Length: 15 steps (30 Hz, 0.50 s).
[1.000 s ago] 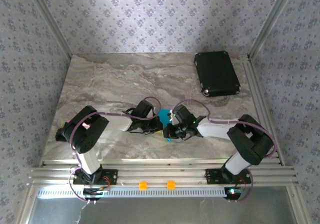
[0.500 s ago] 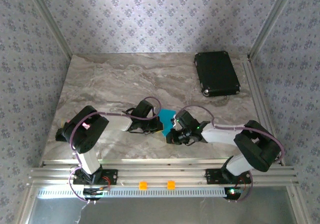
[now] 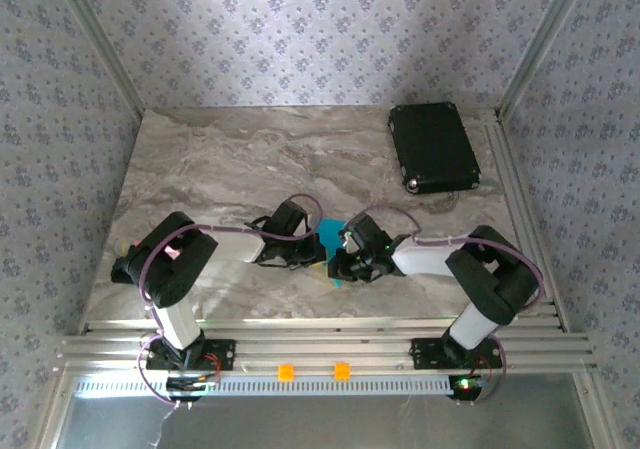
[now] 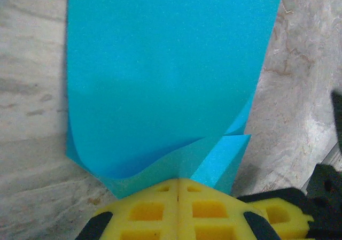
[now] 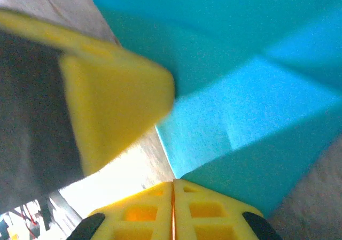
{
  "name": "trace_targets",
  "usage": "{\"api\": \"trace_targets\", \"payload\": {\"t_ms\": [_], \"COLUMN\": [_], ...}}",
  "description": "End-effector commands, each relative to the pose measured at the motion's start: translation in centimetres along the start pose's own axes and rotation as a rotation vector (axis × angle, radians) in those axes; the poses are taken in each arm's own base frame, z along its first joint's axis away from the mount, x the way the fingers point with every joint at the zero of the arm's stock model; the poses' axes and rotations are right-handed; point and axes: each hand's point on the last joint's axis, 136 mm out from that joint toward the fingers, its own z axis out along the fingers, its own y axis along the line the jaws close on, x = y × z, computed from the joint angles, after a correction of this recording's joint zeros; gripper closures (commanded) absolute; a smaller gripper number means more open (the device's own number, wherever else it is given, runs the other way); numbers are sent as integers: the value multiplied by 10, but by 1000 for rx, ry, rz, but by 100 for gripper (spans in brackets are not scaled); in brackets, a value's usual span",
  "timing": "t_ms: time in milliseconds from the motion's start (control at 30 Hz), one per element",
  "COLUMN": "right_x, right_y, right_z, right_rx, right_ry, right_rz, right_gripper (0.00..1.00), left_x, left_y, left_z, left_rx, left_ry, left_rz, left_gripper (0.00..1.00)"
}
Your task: Fold a paper plane with a square sheet of paper (pick it up from the middle)
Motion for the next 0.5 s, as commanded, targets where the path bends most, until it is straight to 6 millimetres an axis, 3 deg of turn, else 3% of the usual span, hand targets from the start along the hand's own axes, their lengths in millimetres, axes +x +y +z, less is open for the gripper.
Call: {"api": "trace_targets", "payload": {"t_ms": [0, 100, 200, 367, 467], "right_x": [39, 52, 53, 26, 4], "right_y": [-27, -37, -35, 12, 14], "right_z": [-6, -10, -16, -32, -33], "right_rx": [56, 58, 43, -79, -53], "right_ry": [76, 80, 68, 0, -44], "right_rz": [59, 77, 79, 23, 49], "right_gripper": [90, 90, 89, 90, 91], "left_x": [8, 7, 7, 6, 4], "left_y": [29, 29, 28, 27, 27], "left_z": [2, 3, 3, 0, -1], "left_rx": [-127, -127, -122, -110, -105], "left_ry": [3, 1, 0, -24, -43], "left_rz": [-22, -24, -25, -45, -53], "left_gripper": [100, 100, 100, 100, 100]}}
